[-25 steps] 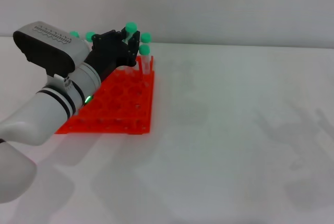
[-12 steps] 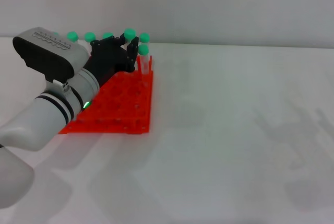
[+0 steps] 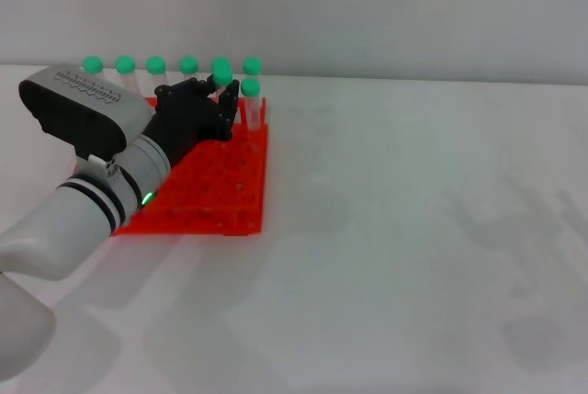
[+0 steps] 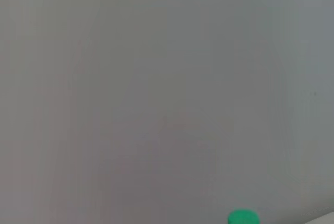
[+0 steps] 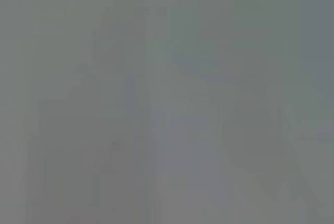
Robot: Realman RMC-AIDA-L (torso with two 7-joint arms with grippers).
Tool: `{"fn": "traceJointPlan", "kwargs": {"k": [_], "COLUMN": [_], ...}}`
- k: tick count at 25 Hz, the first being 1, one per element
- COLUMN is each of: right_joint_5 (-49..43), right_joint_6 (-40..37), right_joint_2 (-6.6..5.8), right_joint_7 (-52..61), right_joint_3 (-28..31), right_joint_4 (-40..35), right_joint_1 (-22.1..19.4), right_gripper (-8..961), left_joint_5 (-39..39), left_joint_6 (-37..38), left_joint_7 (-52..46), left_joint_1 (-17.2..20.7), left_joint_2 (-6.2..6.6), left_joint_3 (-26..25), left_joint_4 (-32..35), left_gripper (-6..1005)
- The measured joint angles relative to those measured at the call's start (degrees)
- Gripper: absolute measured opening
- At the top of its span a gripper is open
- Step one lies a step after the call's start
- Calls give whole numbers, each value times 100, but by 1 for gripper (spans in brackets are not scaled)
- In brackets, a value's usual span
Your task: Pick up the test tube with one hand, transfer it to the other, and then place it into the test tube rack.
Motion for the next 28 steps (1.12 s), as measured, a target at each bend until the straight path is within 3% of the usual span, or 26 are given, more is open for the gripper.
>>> {"fn": "traceJointPlan", "kwargs": {"k": [19, 24, 28], "right_joint_5": [3, 1, 1], "right_joint_6": [3, 10, -1], "right_joint_2": [-26, -27, -27], "right_joint_7": [0, 0, -22], "right_joint_3": [87, 95, 172], "right_joint_4": [29, 45, 58], "right_joint_1": [-104, -125, -138], "right_gripper": [848, 848, 847], "left_joint_5": [-233, -325, -624], "left_joint_6": [5, -201, -1198], "left_joint_7": [-30, -32, -34], "left_joint_1": [289, 739, 1384], "left_joint_2": [-4, -4, -10], "left_joint_3": [-39, -42, -23], "left_joint_4": [-55, -326, -411], "left_gripper": [366, 533, 659]}}
